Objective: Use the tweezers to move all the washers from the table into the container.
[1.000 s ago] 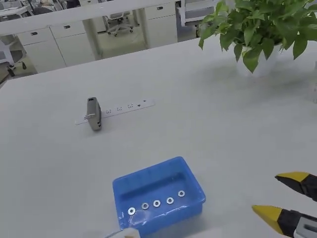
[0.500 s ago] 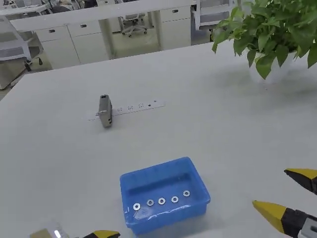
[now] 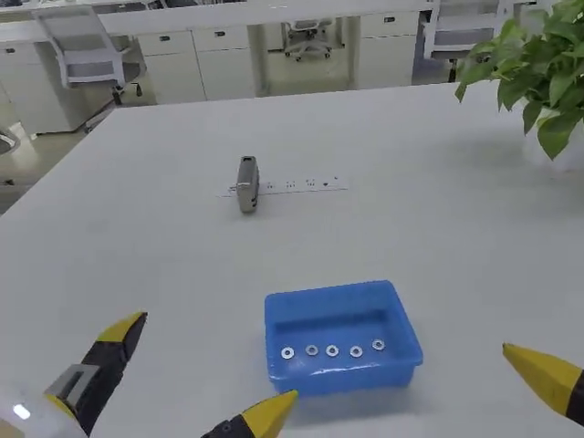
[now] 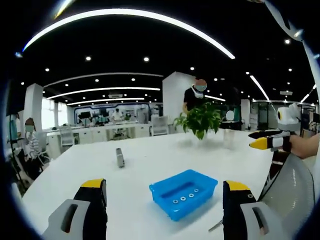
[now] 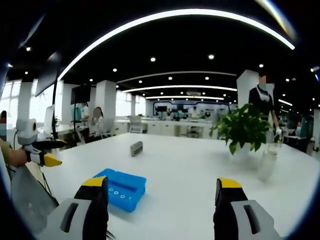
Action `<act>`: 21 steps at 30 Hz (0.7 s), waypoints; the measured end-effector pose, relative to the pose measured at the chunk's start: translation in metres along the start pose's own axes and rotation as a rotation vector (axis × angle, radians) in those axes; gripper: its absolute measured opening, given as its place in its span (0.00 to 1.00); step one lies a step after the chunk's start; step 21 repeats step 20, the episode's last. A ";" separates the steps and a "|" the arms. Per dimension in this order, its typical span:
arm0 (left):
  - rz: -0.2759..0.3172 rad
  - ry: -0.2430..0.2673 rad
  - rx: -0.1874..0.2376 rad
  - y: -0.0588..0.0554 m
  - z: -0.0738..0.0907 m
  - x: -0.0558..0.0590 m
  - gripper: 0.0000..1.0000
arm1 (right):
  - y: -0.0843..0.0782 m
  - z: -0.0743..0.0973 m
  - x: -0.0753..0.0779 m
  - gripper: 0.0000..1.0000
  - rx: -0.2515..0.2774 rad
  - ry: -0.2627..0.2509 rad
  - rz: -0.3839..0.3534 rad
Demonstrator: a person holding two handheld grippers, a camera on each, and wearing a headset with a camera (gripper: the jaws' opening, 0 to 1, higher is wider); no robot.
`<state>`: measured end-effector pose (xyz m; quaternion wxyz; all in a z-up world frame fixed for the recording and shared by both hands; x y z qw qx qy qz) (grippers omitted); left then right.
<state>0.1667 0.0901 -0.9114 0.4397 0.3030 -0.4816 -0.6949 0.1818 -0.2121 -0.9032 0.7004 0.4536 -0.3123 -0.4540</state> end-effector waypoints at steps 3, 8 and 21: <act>0.084 0.007 0.094 0.010 0.006 -0.008 0.99 | 0.014 0.005 0.002 0.92 0.103 -0.033 -0.009; 0.120 0.015 0.132 0.012 0.009 -0.013 0.99 | 0.030 0.019 0.008 0.99 0.268 -0.056 -0.063; 0.073 0.107 0.085 0.006 0.008 -0.018 0.99 | 0.014 0.008 0.005 0.99 0.154 -0.067 -0.029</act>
Point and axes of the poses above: the centre of the closed fingertips' face, and the gripper's own axes: z roughly backward along the fingers, x roughly to its right, y roughly out of its top, the point moved 3 cm from there along z, roughly backward along the fingers, and after that the axes turned 15 degrees about -x, right-handed, at the moved point
